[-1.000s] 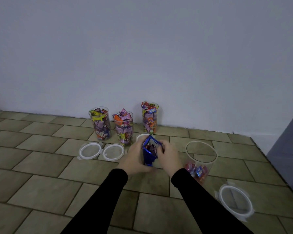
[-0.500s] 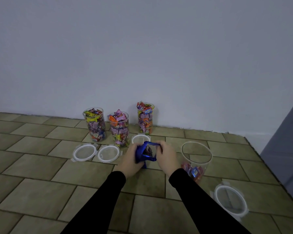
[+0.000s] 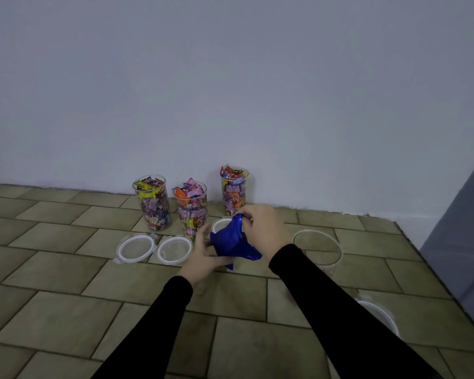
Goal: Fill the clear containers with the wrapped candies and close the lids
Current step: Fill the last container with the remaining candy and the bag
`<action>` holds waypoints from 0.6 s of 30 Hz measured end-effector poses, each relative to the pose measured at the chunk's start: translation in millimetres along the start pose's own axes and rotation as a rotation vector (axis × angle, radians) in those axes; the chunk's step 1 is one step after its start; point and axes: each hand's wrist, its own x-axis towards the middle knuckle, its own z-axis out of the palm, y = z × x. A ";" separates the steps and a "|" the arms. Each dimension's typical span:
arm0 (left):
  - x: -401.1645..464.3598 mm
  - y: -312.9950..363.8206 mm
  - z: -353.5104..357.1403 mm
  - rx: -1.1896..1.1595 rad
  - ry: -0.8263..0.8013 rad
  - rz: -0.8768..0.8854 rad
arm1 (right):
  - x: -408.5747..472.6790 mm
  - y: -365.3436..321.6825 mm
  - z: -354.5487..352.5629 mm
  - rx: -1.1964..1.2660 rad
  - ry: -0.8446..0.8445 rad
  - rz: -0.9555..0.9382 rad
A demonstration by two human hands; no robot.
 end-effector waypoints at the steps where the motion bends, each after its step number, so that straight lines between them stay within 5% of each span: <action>1: -0.6 0.5 -2.0 -0.072 0.010 -0.020 | 2.0 -0.6 -4.9 0.014 0.021 0.011; 6: 1.8 6.8 -3.1 -0.183 -0.039 -0.116 | 6.4 0.0 -35.2 0.189 0.135 0.034; 18: 1.7 45.2 30.6 -0.263 -0.023 0.037 | -21.6 44.3 -77.3 0.474 0.353 0.049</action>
